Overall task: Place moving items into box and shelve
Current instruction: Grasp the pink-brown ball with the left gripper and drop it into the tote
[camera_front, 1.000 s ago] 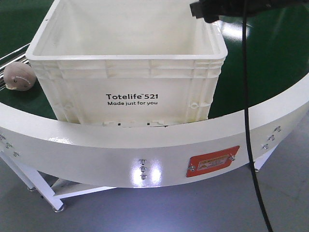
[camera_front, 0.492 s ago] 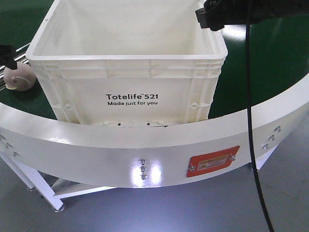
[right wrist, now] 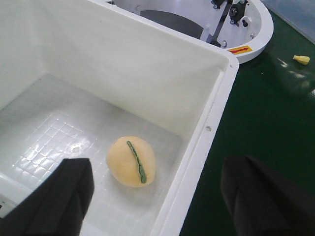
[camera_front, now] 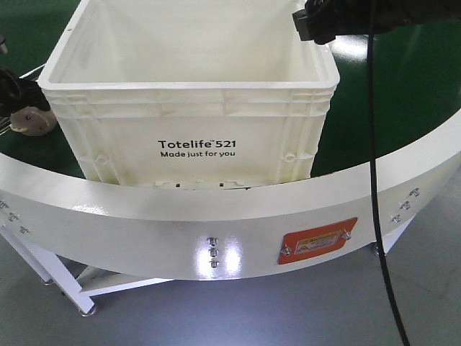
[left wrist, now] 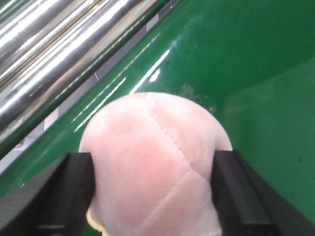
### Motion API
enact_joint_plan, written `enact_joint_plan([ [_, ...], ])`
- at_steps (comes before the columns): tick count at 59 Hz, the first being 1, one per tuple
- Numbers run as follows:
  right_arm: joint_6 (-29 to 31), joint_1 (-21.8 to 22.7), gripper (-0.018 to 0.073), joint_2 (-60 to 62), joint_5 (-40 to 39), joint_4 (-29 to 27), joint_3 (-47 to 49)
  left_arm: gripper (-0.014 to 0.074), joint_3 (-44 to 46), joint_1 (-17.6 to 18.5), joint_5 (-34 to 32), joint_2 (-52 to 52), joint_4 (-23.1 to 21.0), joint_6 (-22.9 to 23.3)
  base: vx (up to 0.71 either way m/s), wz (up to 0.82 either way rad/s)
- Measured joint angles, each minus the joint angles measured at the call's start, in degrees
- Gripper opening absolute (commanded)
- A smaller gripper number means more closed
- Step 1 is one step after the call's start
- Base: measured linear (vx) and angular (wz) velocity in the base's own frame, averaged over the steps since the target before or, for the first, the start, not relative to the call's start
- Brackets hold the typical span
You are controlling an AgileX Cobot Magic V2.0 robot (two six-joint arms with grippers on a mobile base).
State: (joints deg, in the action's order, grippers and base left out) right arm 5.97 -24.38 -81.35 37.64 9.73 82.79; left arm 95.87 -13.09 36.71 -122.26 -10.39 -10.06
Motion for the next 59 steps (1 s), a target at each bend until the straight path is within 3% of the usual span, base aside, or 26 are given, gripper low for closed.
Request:
enact_joint_plan([
  [13, 0.0, 0.0, 0.0574, 0.0, -0.1, 0.1, 0.0, 0.0280, 0.1, 0.0, 0.3, 0.8, 0.0, -0.1, 0.00, 0.00],
  [23, 0.0, 0.0, 0.0574, 0.0, -0.2, 0.8, 0.0, 0.0271, -0.1, 0.0, 1.7, 6.3, 0.7, -0.3, 0.00, 0.00],
  [34, 0.0, 0.0, 0.0574, 0.0, -0.5, 2.6, 0.0, 0.0271, -0.2, 1.5, 1.6, 19.1, 0.8, -1.1, 0.00, 0.00],
  [43, 0.0, 0.0, 0.0574, 0.0, -0.6, 2.8, 0.0, 0.0271, -0.2, 6.9, 1.0, 27.7, -2.1, -6.0, 0.00, 0.00],
  [52, 0.0, 0.0, 0.0574, 0.0, -0.7, 2.8, 0.0, 0.0280, -0.1, 15.0, 1.2, 30.6, -7.8, -12.2, 0.00, 0.00],
  [59, 0.0, 0.0, 0.0574, 0.0, -0.8, 2.8, 0.0, 0.0364, -0.1, 19.9, 1.9, 29.5, -9.3, -14.5, 0.00, 0.00],
])
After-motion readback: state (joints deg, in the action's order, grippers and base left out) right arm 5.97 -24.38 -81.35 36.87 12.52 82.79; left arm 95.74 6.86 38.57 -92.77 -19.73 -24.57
